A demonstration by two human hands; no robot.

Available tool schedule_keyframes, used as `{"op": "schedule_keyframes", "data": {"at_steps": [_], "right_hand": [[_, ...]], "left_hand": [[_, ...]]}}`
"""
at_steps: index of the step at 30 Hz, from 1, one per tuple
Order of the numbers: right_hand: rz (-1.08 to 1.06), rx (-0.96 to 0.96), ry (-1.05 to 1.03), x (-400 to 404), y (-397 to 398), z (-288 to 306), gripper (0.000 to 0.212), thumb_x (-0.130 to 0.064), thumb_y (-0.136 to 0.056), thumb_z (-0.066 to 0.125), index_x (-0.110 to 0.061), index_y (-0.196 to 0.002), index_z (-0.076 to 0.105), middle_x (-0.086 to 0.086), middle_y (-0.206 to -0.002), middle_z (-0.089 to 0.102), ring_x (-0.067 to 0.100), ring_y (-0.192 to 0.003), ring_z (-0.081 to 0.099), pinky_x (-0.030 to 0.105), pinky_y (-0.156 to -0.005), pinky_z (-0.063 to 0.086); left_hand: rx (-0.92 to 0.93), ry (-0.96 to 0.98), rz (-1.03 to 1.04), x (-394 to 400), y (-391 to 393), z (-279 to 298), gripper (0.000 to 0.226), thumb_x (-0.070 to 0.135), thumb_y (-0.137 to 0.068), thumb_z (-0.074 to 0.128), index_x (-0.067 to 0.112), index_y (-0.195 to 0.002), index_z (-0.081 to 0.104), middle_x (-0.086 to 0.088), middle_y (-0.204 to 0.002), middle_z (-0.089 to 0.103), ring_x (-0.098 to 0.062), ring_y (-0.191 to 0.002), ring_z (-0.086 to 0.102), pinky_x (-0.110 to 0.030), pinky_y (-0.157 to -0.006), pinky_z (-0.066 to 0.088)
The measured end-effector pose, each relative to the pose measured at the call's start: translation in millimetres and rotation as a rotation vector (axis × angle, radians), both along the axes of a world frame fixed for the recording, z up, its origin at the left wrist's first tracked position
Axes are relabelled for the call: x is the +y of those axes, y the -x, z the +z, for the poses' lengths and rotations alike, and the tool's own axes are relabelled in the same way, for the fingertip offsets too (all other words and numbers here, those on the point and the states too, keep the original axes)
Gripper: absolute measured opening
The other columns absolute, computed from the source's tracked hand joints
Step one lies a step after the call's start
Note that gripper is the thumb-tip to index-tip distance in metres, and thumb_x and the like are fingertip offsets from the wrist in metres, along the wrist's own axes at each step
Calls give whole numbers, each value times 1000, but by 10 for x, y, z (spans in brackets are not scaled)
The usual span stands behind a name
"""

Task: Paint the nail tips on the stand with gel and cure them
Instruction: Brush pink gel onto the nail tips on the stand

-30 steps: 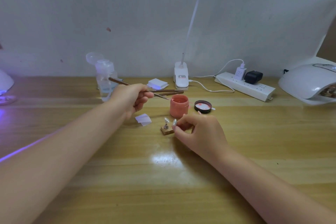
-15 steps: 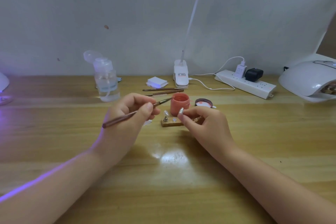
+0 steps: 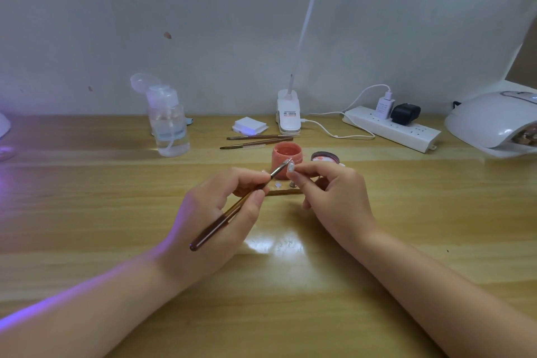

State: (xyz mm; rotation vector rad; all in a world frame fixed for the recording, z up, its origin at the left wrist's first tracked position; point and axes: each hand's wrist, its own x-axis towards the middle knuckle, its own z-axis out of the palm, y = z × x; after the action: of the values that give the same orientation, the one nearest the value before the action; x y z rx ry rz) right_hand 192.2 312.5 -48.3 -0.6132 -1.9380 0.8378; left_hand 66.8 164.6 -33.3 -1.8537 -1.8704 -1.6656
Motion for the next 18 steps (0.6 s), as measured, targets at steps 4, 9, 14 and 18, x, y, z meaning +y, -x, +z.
{"op": "schedule_keyframes", "data": {"at_steps": [4,9,14,18], "right_hand": [[-3,1,0,3,0,-1,10,-16,-85,72,-25,-85,75,-29,-65,63,8,-42,57,14,-53,43],[-10,-12,-12,-3,-5,2,11,-17,-84,73,-28,-84,74,-23,-69,65,7,-42,57,18,-52,45],[-28,-24,-19,1,-5,-7,8,-17,-84,73,-24,-87,76,-12,-74,70,13,-45,59,33,-55,51],[-31,-34,-31,8,2,-9,5,-18,-85,72,-22,-87,75,-12,-72,68,19,-49,60,38,-57,51]], "left_hand": [[-18,8,-14,-1,1,1,25,17,-87,60,34,-105,63,14,-94,71,4,-96,63,-3,-82,40],[-21,20,-33,2,2,4,23,19,-87,60,33,-105,63,13,-96,71,4,-95,63,-4,-82,41],[-13,40,-65,-4,21,-11,18,19,-87,62,27,-102,67,12,-91,72,-1,-92,64,-7,-81,42],[-46,27,-63,-42,17,-17,17,34,-83,52,30,-93,65,13,-88,71,-6,-89,65,-7,-81,42]]}}
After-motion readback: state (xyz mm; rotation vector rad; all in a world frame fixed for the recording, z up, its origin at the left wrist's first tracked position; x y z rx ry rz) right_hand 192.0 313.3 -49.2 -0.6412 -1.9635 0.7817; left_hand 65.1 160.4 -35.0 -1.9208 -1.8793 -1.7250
